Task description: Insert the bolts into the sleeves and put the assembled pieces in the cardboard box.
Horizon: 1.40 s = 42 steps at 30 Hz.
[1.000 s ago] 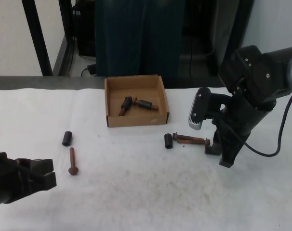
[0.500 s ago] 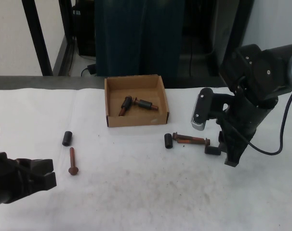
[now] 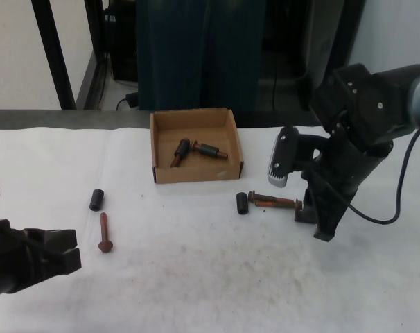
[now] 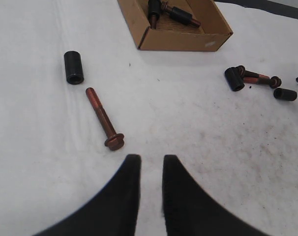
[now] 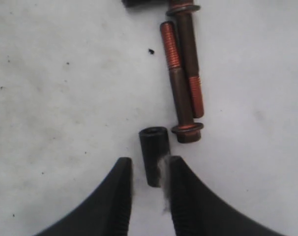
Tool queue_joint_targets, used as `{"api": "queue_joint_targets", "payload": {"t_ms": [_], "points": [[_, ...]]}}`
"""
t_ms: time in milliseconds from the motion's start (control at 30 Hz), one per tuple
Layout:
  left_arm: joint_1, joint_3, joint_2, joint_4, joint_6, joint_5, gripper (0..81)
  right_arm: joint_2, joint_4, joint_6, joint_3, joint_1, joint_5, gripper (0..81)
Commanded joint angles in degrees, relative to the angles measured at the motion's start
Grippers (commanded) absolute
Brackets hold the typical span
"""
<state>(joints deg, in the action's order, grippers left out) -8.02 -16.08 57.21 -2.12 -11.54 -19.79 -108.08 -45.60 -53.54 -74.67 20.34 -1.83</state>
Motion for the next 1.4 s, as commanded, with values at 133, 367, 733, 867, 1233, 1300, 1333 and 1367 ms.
{"api": "queue_joint_targets", "payload": {"t_ms": [133, 367, 733, 867, 1233, 1300, 1333, 1367], "points": [[0.09, -0.33, 0.08, -0.25, -0.08, 0.23, 16.3, -0.35, -1.64, -2.65, -3.12, 0.86, 2.91, 24.9], [0.09, -0.33, 0.08, -0.25, -0.08, 0.23, 16.3, -1.14, -1.34, -3.42, -3.11, -0.25, 2.36, 24.9], [0.09, -0.33, 0.08, -0.25, -0.08, 0.23, 16.3, -3.92, -1.87, -3.48, -3.11, -0.81, 0.51, 24.9], [0.09, -0.33, 0.08, -0.25, -0.08, 0.23, 16.3, -4.64, -1.36, -3.64, -3.11, -0.91, -0.01, 24.9], [0.09, -0.33, 0.08, -0.25, -0.08, 0.23, 16.3, -7.93, -1.36, -4.58, -3.26, -0.85, -1.91, 24.9], [0.09, -0.33, 0.08, -0.25, -0.08, 0.23, 16.3, -8.50, -1.36, -4.64, -3.26, -0.85, -1.91, 24.6], [0.09, -0.33, 0.08, -0.25, -0.08, 0.23, 16.3, -8.65, -1.44, -4.64, -3.26, -0.85, -1.91, 22.9], [0.09, -0.33, 0.08, -0.25, -0.08, 0.23, 16.3, -8.79, -1.63, -4.64, -3.26, -0.85, -1.91, 19.3]]}}
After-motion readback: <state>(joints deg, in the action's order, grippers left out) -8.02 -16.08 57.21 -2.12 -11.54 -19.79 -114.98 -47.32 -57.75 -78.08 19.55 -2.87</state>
